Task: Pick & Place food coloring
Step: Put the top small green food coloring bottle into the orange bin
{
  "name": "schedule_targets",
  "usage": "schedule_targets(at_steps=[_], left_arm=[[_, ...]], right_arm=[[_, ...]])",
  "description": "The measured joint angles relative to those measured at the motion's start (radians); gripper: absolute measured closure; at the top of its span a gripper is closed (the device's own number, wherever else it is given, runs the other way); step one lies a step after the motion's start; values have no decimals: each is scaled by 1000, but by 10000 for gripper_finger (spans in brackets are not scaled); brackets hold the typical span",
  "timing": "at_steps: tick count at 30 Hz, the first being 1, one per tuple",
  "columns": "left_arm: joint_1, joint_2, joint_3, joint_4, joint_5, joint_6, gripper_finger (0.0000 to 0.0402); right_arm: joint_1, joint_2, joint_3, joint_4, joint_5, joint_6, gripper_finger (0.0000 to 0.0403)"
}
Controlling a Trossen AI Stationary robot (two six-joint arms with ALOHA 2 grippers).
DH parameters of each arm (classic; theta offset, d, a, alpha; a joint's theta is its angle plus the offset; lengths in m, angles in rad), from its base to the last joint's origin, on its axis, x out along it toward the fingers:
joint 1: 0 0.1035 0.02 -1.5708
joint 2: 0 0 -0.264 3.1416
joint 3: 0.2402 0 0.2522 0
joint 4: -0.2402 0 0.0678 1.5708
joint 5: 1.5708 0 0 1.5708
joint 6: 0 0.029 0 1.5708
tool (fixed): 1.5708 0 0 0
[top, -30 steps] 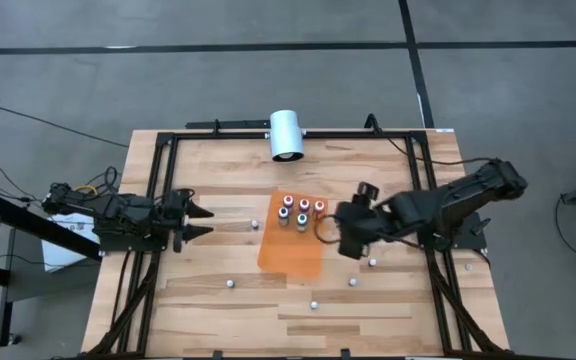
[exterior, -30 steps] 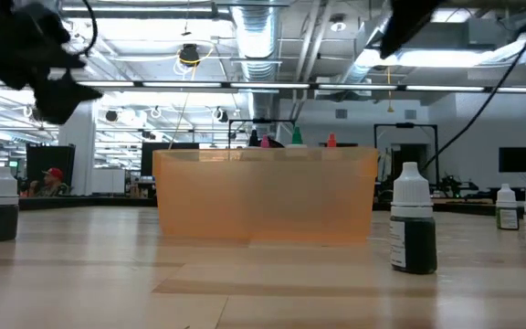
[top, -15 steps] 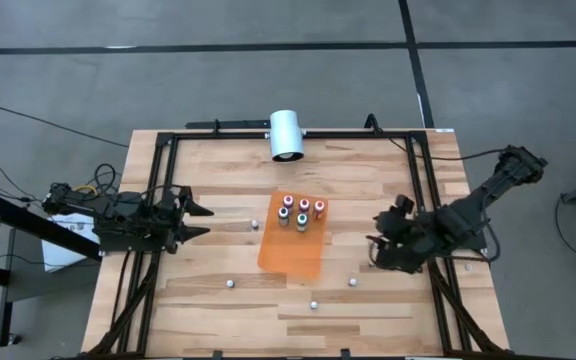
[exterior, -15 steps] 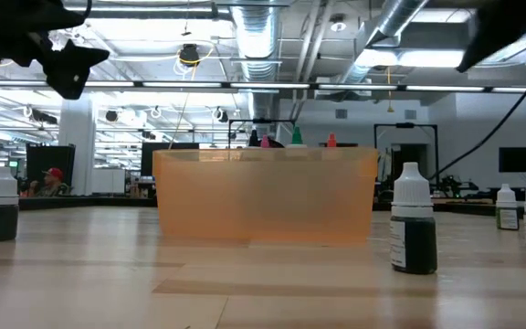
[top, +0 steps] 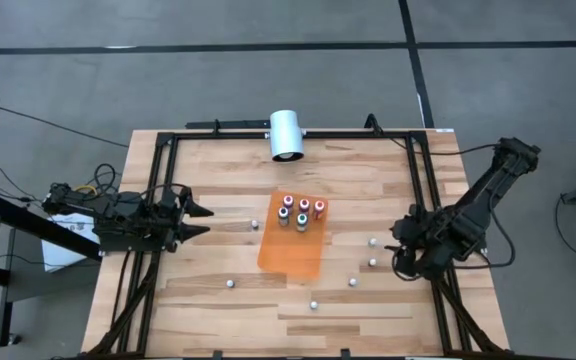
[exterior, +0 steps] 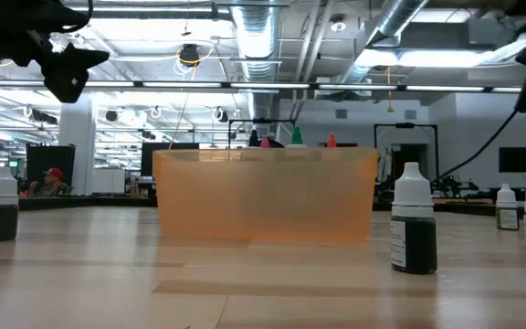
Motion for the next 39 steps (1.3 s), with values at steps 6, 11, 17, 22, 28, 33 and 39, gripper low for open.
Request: schedule_targets(at_steps=[6, 11, 17, 22, 28, 33, 39], left_arm=[[0, 0, 0, 0, -34, -12, 161], [0, 0, 0, -3, -53, -9, 161], [0, 0, 0, -8, -53, -7, 161], [0, 0, 0, -9, -53, -5, 161], [0, 0, 0, -27, -53, -5, 161], [0, 0, 0, -36, -53, -6, 161], [0, 0, 0, -36, -50, 1, 161]], right_arm=[[1, 25, 0, 4, -52, 0, 171], [-1, 44, 0, 6, -54, -1, 171], [-30, 66, 0, 5, -53, -1, 171], [-89, 85, 0, 31, -62, -49, 171], [-177, 139, 0, 83, -121, -189, 171], [-242, 194, 0, 96, -132, -248, 171], [-285, 254, 0, 102, -161, -289, 171]])
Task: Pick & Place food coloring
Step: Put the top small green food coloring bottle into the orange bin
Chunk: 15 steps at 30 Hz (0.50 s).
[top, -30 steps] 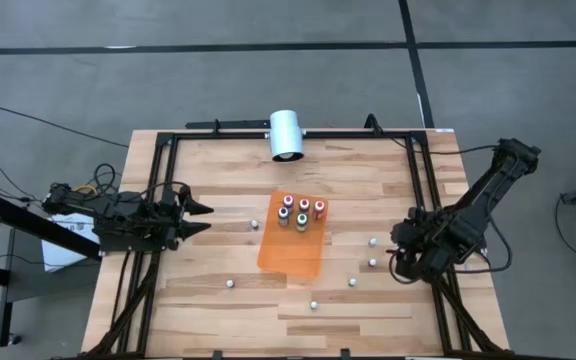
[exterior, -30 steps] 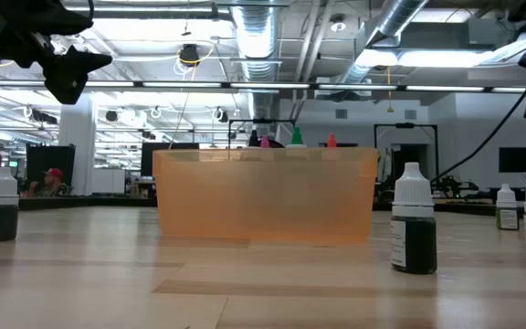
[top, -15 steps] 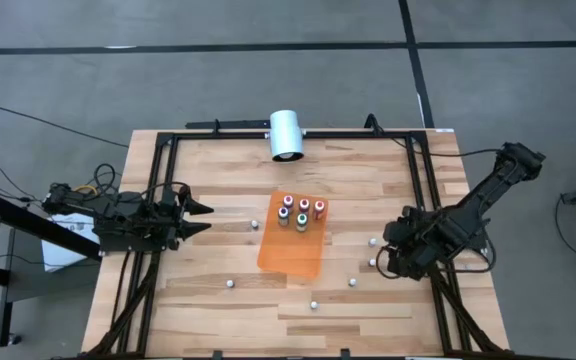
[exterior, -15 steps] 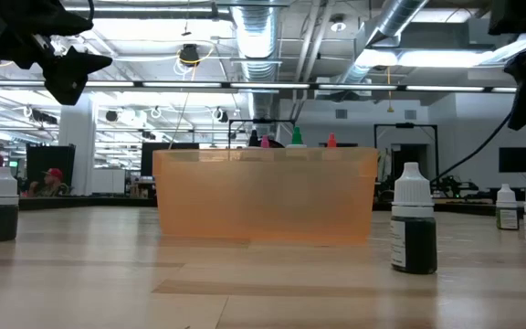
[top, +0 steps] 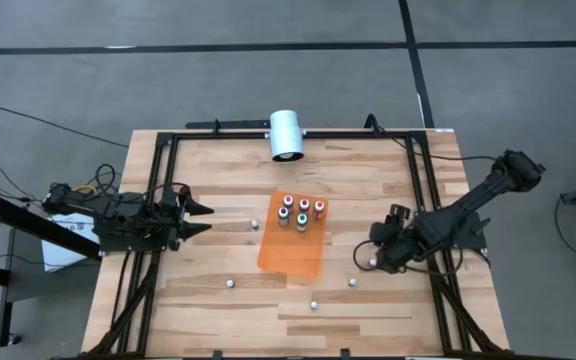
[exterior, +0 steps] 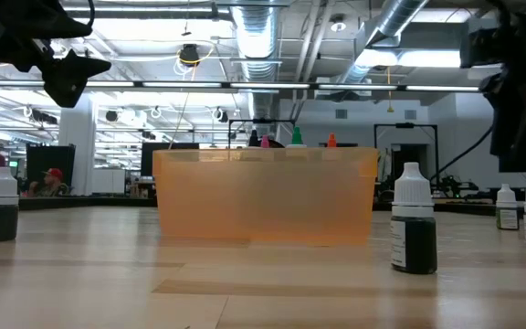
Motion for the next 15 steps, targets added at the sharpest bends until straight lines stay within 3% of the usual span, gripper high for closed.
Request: schedule_targets(at_steps=[15], left_arm=[[0, 0, 0, -22, 5, 0, 161]], right_arm=[[-2, 8, 0, 20, -50, 8, 171]])
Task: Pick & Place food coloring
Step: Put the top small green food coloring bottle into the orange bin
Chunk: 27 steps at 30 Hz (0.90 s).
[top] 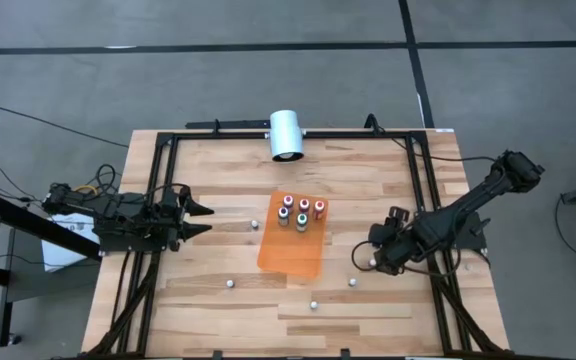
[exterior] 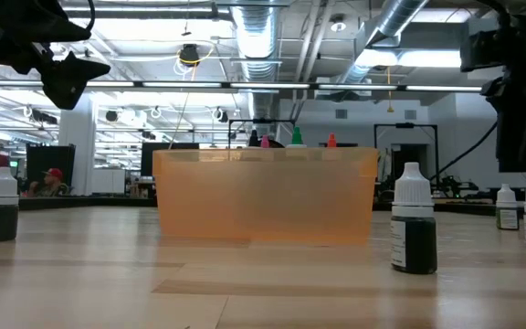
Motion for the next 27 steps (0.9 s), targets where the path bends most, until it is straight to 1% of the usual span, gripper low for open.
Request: schedule_targets(at_steps=[9, 12, 16, 19, 23, 27], left_arm=[[0, 0, 0, 0, 0, 0, 161], [0, 0, 0, 0, 0, 0, 161], [0, 0, 0, 0, 0, 1, 161], [0, 0, 0, 0, 0, 0, 161], [0, 0, 0, 2, 0, -5, 161], [0, 0, 0, 2, -3, -6, 161]], right_arm=[[-17, -103, -1, -46, -28, 1, 171], [-32, -165, -44, -32, -41, 3, 171], [-55, -247, -120, 22, -102, 28, 171], [-62, -286, -146, 67, -109, 25, 171], [-62, -286, -156, 102, -102, -29, 171], [-67, -241, -159, 105, -100, -48, 171]])
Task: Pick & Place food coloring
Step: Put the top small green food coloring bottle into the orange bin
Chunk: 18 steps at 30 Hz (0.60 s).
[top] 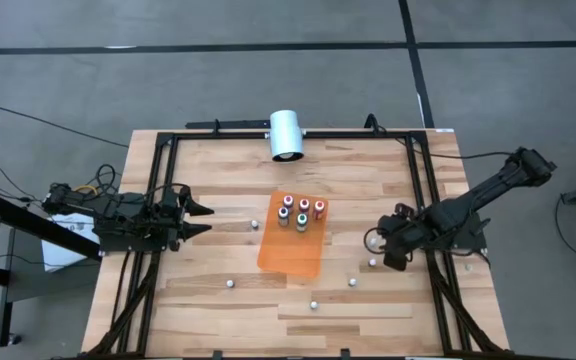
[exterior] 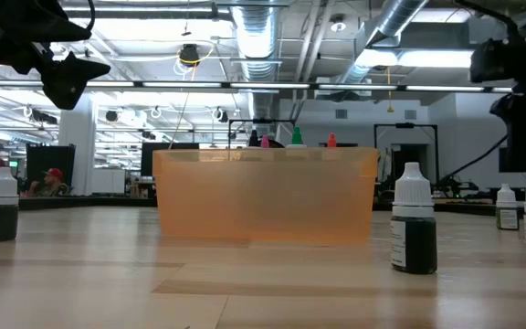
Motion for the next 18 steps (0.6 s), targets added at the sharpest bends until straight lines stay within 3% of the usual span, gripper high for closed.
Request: schedule_targets(at_steps=[11, 18], left_arm=[[0, 0, 0, -1, -2, 0, 161], [0, 0, 0, -4, -2, 1, 161]], right_arm=[[-75, 166, 0, 90, -9, -94, 171], [-114, 202, 0, 131, -36, -119, 171]])
